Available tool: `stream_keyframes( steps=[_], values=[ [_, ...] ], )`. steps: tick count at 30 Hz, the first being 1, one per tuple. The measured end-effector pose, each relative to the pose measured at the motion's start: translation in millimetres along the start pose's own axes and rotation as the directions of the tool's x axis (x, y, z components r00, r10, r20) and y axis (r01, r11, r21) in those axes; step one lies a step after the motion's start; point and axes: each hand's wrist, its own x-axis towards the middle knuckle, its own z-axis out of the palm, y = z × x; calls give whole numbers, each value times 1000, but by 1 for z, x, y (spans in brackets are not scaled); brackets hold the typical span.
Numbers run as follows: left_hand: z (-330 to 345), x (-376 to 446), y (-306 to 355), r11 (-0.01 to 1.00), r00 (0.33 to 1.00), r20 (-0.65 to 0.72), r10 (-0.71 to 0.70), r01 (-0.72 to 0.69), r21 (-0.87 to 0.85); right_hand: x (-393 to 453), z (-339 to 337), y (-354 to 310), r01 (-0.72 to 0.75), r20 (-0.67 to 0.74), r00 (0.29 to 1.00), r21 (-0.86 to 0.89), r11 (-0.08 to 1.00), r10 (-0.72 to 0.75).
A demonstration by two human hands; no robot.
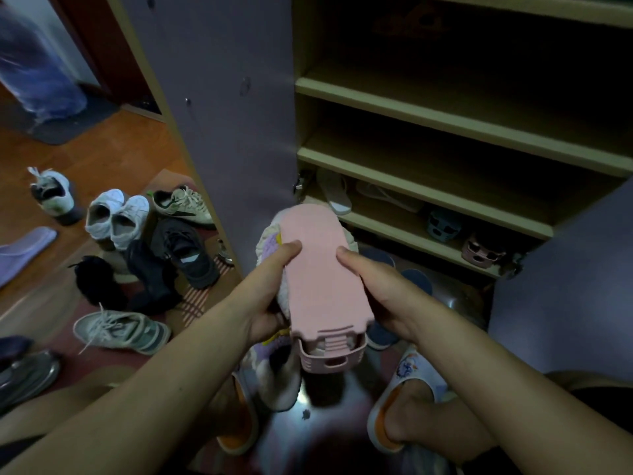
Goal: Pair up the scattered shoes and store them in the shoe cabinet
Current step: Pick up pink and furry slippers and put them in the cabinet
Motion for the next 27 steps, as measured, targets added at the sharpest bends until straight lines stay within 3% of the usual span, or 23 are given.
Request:
stream_keyframes(
  steps=[3,14,18,20,22,24,27],
  values=[
    [1,0,-6,999,999,-18,-31,31,39,0,1,5,-91,18,996,25,996,90],
    [-21,14,-19,996,995,-93,-28,35,76,6,16,22,-120,-9,993,-7,993,120],
    [-64,25,-43,975,976,-216,8,40,217,26,14,53,-328,80,931,-237,914,355],
    [-93,27,-53,953,945,-326,37,65,296,46,9,60,-408,-17,900,-381,829,436],
    [-119,30,-55,931,914,-398,74,80,356,76,6,62,-356,-146,932,-537,765,331],
    [-132,32,-51,914,892,-447,73,120,388,111,5,64,-256,-188,967,-672,695,174],
    [-150,44,-45,889,837,-544,56,206,409,179,18,80,-254,-201,966,-657,710,160]
  ],
)
